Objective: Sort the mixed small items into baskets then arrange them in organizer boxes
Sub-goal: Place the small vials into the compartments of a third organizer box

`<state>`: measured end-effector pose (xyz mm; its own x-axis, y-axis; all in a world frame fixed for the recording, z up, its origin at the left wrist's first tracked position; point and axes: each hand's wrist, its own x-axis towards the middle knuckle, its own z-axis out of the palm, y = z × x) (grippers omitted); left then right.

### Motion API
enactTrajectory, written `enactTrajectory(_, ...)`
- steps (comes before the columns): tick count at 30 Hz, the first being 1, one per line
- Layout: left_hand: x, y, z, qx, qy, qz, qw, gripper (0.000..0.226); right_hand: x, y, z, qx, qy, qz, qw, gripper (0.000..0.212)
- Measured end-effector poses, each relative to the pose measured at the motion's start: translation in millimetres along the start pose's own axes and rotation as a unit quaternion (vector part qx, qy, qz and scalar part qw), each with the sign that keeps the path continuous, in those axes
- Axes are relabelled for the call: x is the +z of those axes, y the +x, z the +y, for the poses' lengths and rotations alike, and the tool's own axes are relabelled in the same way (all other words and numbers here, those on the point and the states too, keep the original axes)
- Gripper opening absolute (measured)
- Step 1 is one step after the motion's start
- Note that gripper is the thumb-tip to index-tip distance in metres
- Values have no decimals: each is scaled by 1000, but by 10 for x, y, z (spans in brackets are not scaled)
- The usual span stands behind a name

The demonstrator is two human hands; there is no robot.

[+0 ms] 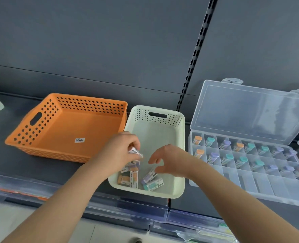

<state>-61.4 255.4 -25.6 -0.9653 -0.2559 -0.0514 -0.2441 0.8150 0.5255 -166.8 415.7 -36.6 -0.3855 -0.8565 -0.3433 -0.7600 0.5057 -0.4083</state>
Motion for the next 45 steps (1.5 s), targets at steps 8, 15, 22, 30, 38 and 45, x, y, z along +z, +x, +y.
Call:
enactTrajectory(8, -98, -471, -295, -30, -89, 83, 992, 17, 42, 255, -82, -7, -53, -96, 994, 30)
enactTrajectory(15, -19, -457, -148, -39, -207, 134, 968, 18, -94, 113, -12, -2, -32, 0, 999, 17)
enactTrajectory(22, 229, -249, 523, -2, -299, 121, 946, 17, -329, -692, 375, 26, 287, 229, 930, 20)
enactTrajectory(30, 763, 89, 1185, 112, -155, 54, 980, 15, -228, -1327, 960, 103, 386, 297, 867, 25)
enactTrajectory(38, 998, 242, 1396, 134, 92, 15, 987, 6, -19, -1451, 1207, 100, 299, 310, 897, 19)
enactTrajectory(45, 1013, 289, 1440, 136, 169, -12, 976, 14, 75, -1399, 1253, 109, 256, 296, 914, 19)
